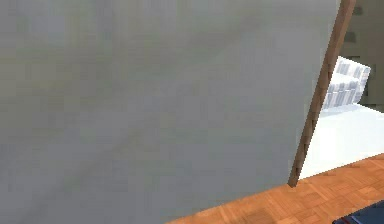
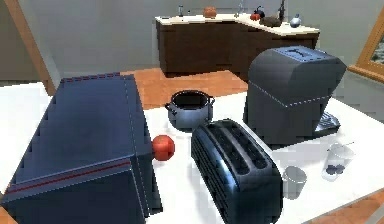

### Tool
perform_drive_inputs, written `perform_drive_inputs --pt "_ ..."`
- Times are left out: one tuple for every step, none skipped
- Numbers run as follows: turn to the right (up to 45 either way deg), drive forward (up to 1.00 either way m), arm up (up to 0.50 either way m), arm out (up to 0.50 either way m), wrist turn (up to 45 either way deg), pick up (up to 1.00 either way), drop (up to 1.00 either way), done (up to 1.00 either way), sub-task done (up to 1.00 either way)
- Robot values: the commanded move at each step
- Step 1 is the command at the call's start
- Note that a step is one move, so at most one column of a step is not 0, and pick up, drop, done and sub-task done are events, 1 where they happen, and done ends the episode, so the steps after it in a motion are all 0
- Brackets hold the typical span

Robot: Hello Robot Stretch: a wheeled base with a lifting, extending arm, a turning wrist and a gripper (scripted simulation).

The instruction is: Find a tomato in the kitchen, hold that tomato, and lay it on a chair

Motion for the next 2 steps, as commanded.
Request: perform_drive_inputs --pt "0.0 0.00 0.38 0.00 0.0 0.00 0.00 0.00 0.00" --pt "0.0 0.00 0.00 0.34 0.0 0.00 0.00 0.00 0.00"
